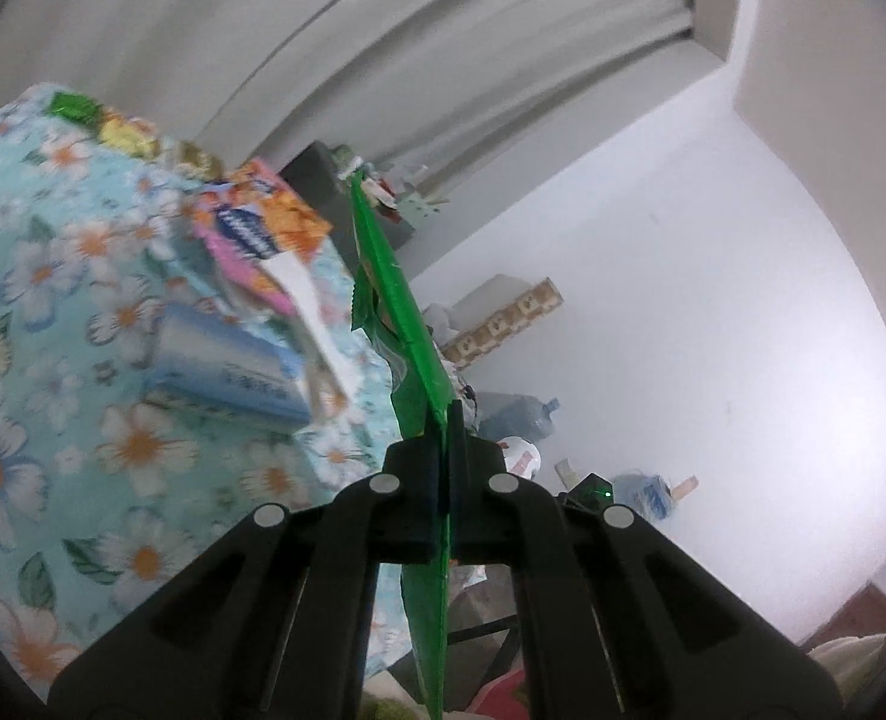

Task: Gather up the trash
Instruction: 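Carry the bag and bottle over the blue wastebasket and open both tools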

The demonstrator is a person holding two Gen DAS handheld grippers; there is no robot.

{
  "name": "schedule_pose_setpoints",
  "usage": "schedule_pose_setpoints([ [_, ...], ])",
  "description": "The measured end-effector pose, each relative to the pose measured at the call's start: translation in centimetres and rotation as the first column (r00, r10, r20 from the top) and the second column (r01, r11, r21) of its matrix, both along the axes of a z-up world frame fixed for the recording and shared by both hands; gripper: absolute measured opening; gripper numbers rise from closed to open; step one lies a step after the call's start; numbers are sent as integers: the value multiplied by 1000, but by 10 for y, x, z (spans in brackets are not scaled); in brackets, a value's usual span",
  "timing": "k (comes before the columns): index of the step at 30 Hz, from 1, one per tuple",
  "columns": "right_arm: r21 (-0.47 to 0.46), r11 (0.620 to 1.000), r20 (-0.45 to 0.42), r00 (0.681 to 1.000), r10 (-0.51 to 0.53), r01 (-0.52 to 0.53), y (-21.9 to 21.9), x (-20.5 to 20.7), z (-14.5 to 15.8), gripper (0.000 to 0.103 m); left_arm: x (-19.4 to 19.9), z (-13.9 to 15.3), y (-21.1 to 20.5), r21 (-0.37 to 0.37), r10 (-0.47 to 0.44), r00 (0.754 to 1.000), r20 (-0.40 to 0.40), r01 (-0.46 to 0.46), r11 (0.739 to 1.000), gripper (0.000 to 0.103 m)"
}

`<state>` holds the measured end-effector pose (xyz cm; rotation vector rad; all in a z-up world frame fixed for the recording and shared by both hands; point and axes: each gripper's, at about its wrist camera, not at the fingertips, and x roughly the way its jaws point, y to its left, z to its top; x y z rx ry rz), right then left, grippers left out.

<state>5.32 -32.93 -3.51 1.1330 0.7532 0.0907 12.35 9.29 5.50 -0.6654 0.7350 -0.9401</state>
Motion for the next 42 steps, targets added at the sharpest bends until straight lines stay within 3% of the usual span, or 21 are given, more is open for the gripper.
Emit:
schedule_pose_setpoints([
  [8, -54, 982, 45, 983, -180, 182, -59, -78, 16, 60, -1, 30, -83, 51, -136, 987, 81, 132, 990, 0],
  [14, -140, 927, 22, 937, -349, 348, -108, -130, 15, 60, 8, 41, -199, 132, -296, 949, 108, 281, 951, 0],
  [20, -207, 855, -59, 866, -496, 475, -167, -165, -15, 60, 2, 27, -337, 312, -414, 895, 164, 351, 883, 0],
  [30, -323, 770, -165, 769, -618, 550, -241, -138, -76, 61, 0, -48, -549, 509, -555, 809, 194, 401, 761, 1],
  [31, -341, 764, -172, 762, -624, 548, -247, -131, -84, 62, -1, -55, -564, 521, -558, 805, 201, 394, 757, 5],
  [33, -364, 765, -197, 759, -621, 531, -260, -116, -104, 63, 0, -76, -595, 554, -558, 806, 196, 379, 741, 36],
  [34, -365, 773, -224, 757, -613, 519, -267, -110, -117, 65, 0, -90, -610, 589, -555, 814, 172, 367, 720, 66],
  [35, -370, 778, -267, 744, -613, 508, -272, -104, -139, 72, 2, -99, -619, 610, -548, 821, 160, 355, 708, 68],
  [38, -368, 785, -370, 696, -615, 498, -290, -104, -181, 73, 6, -129, -632, 654, -550, 833, 56, 386, 651, 68],
  [39, -334, 784, -391, 680, -621, 523, -291, -116, -196, 73, 7, -133, -630, 647, -547, 836, 32, 400, 649, 68],
  [42, -268, 778, -389, 675, -628, 569, -285, -140, -204, 73, 8, -130, -614, 621, -556, 831, 10, 430, 655, 70],
])
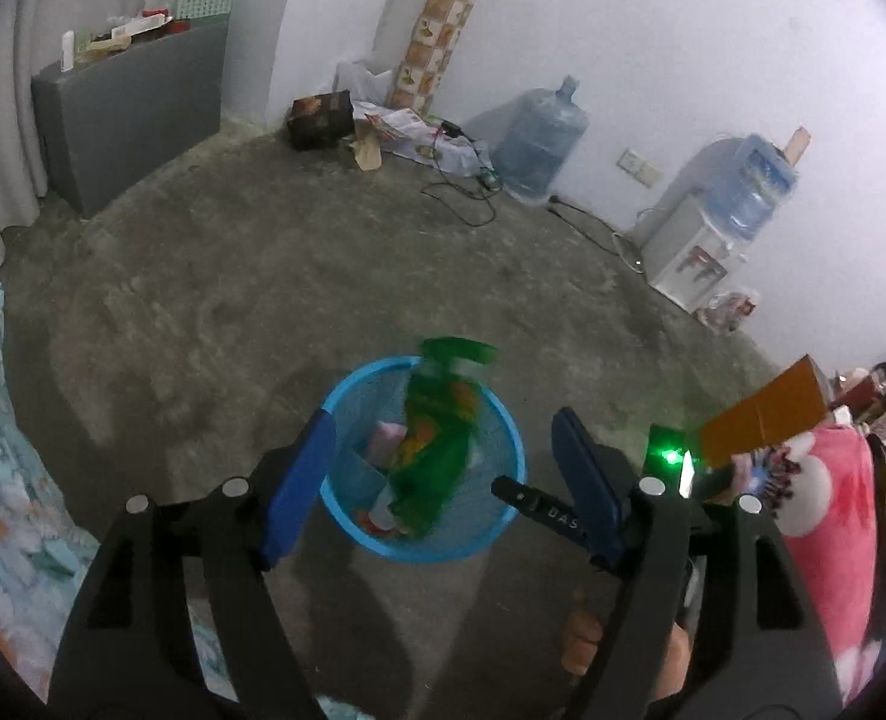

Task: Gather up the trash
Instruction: 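Carry the bag and bottle over the blue wastebasket and open both tools, then swing both tools back toward the bed, then grasp the blue Mecobalamin tablet box with the left tool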

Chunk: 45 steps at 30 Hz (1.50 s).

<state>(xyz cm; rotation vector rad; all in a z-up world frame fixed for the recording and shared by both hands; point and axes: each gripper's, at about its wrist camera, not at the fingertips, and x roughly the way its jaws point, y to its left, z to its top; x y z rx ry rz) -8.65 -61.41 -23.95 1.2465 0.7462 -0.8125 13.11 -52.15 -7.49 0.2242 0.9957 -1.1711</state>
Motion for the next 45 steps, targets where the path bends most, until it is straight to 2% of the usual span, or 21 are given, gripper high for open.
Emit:
schedule_pose_setpoints([
  [2, -7, 1000, -5, 1000, -7, 7, 12, 4, -3, 73, 0, 9, 13, 2, -10, 1000, 15, 10, 1000, 71],
  [5, -5, 1000, 23, 999, -27, 27, 27, -5, 11, 73, -1, 26, 34, -15, -11, 1000, 27, 12, 1000, 73],
  [8, -27, 999, 51, 998, -28, 30, 20, 3, 29, 73, -5, 56, 68, -56, 7, 999, 33, -6, 998, 76],
  [11, -72, 997, 97, 995, 11, -4, 26, 2, 61, 73, -8, 83, 101, -94, 24, 999, 29, -22, 995, 79],
  [17, -181, 974, 172, 971, 166, -134, 52, 22, 127, 80, -17, 130, 211, -168, 120, 989, 85, -105, 980, 83],
  [21, -205, 948, 208, 935, 286, -244, 77, 48, 162, 80, -23, 152, 307, -223, 271, 950, 153, -234, 946, 84],
  [23, -209, 930, 227, 910, 347, -303, 93, 62, 179, 80, -25, 155, 358, -242, 362, 913, 186, -315, 918, 85],
  [26, -210, 880, 269, 840, 470, -425, 129, 95, 199, 80, -22, 153, 413, -244, 468, 856, 219, -417, 876, 85],
  [27, -209, 859, 282, 812, 510, -467, 142, 106, 205, 80, -21, 149, 434, -240, 510, 831, 222, -461, 855, 85],
  [30, -209, 796, 317, 730, 605, -568, 181, 139, 220, 80, -14, 138, 488, -234, 620, 762, 187, -578, 782, 85],
  [32, -199, 754, 349, 674, 651, -626, 207, 160, 225, 80, -5, 131, 523, -232, 695, 704, 147, -658, 716, 85],
  [34, -185, 693, 384, 597, 704, -697, 242, 188, 232, 80, 4, 128, 551, -237, 742, 661, 109, -708, 666, 85],
  [36, -184, 648, 393, 549, 737, -739, 268, 208, 237, 80, 12, 123, 573, -250, 780, 622, 68, -746, 617, 85],
  [37, -184, 615, 391, 517, 761, -767, 285, 223, 239, 80, 16, 120, 580, -254, 790, 611, 54, -757, 603, 85],
  [38, -183, 598, 387, 502, 773, -780, 295, 232, 240, 80, 23, 116, 588, -251, 796, 603, 40, -765, 593, 85],
  [39, -177, 570, 379, 478, 792, -803, 313, 247, 241, 80, 27, 114, 592, -247, 799, 600, 32, -770, 588, 85],
  [41, -164, 537, 375, 452, 810, -827, 335, 266, 241, 80, 40, 106, 602, -244, 798, 603, -6, -775, 583, 85],
  [45, -130, 511, 360, 440, 823, -850, 367, 294, 234, 80, 66, 86, 603, -236, 785, 613, -90, -779, 582, 85],
])
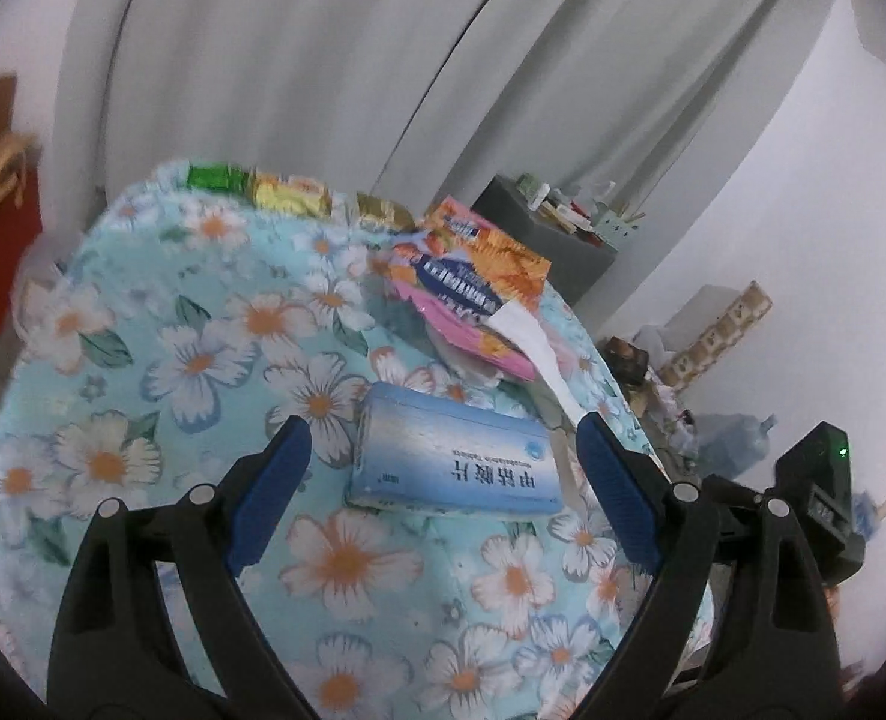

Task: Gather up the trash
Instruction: 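Grasp the blue Mecobalamin tablet box with the left tool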

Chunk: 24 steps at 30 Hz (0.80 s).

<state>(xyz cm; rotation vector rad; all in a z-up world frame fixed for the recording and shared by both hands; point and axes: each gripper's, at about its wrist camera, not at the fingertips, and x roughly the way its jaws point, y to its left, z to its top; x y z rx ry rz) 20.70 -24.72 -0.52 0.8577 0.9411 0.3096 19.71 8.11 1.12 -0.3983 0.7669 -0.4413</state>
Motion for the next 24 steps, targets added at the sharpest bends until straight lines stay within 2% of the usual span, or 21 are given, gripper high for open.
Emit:
schedule_pose_setpoints([
  [6, 8, 1000, -65, 998, 10, -9, 21, 24, -17, 80, 39, -33, -6, -58, -33, 996, -83, 28, 998, 72],
  [10, 0, 1000, -108, 994, 15, -15, 28, 33, -28, 78, 69, -43, -12, -55, -37, 994, -102, 32, 998, 60],
  [12, 2, 1000, -127, 992, 16, -15, 31, 36, -33, 74, 86, -51, -16, -51, -45, 991, -125, 39, 998, 50],
  [14, 1, 1000, -141, 990, 14, -14, 32, 36, -35, 67, 98, -62, -21, -21, -40, 986, -163, 38, 999, 32],
  [16, 4, 1000, -147, 989, 18, -18, 31, 35, -36, 62, 102, -71, -24, -4, -48, 979, -198, 48, 999, 22],
  [20, 6, 1000, -155, 988, 25, -24, 30, 34, -39, 50, 90, -70, -27, -23, -86, 976, -200, 84, 996, 21],
  [24, 0, 999, -152, 988, 42, -42, 30, 32, -40, 45, 55, -63, -29, 0, -153, 967, -202, 156, 988, 21],
])
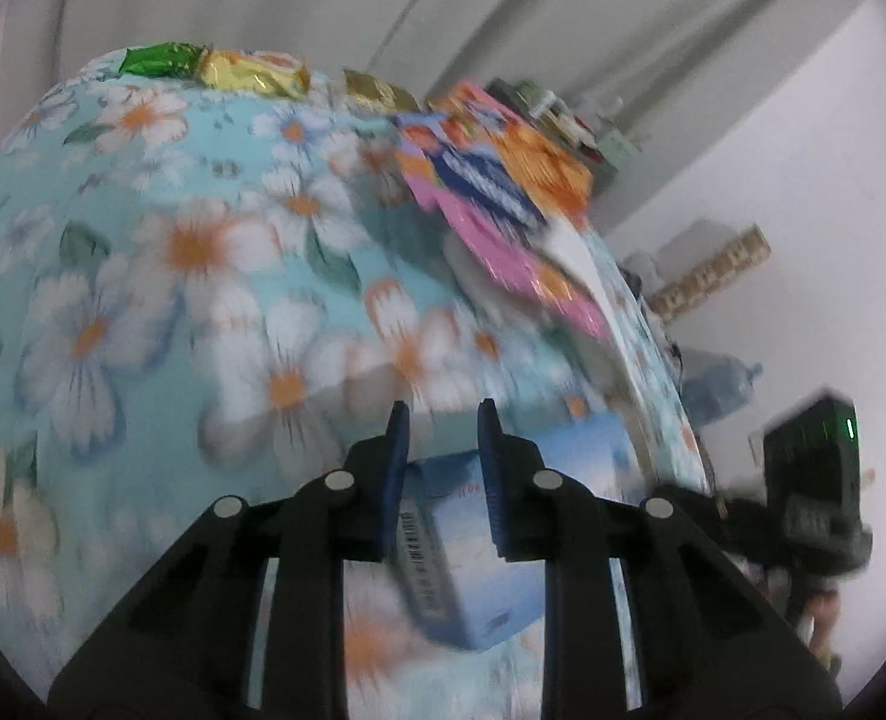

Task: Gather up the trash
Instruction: 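Grasp the blue Mecobalamin tablet box with the left tool, then grasp the white tissue with the right tool while the left tool holds the box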

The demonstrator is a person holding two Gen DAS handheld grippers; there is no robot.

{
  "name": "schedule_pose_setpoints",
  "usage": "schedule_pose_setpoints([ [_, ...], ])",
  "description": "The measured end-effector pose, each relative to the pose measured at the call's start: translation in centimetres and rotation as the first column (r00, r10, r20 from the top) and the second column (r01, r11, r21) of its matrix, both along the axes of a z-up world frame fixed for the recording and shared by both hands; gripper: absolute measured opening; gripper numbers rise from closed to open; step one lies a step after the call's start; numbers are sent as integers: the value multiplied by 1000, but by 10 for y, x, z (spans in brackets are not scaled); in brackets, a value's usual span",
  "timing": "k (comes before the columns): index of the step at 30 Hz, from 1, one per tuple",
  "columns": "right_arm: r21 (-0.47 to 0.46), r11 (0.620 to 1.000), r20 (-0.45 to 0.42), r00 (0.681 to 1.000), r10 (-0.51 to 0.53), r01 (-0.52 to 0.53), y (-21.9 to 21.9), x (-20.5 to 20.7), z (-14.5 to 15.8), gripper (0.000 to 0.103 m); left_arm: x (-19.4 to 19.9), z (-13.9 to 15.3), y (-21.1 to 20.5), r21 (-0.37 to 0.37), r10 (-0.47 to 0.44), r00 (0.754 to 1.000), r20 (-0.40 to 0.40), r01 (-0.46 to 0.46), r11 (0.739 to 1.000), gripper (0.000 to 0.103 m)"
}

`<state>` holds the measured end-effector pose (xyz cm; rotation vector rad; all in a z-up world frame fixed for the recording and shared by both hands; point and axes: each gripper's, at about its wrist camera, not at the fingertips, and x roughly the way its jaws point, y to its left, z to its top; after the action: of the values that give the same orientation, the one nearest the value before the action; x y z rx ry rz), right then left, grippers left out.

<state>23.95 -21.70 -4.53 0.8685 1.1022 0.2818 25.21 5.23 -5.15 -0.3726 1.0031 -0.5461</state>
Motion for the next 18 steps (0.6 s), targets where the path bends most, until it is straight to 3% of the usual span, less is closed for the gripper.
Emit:
schedule_pose_setpoints([
  [7, 17, 1000, -10, 1000, 21, -21, 4, -14, -8, 44, -76, 5, 6, -35, -127, 991, -37, 126, 991, 20],
  [12, 29, 999, 6, 999, 34, -34, 7, -18, -11, 44, -115, 1, -4, -47, -247, 967, -69, 244, 969, 21],
  [16, 66, 997, 29, 999, -36, 34, -8, -19, -6, 54, -118, 12, -3, -7, -228, 974, -7, 228, 974, 45],
  [18, 106, 988, 23, 993, -114, 111, -24, -22, -7, 59, -113, 16, 1, -6, -208, 978, 17, 208, 978, 48],
])
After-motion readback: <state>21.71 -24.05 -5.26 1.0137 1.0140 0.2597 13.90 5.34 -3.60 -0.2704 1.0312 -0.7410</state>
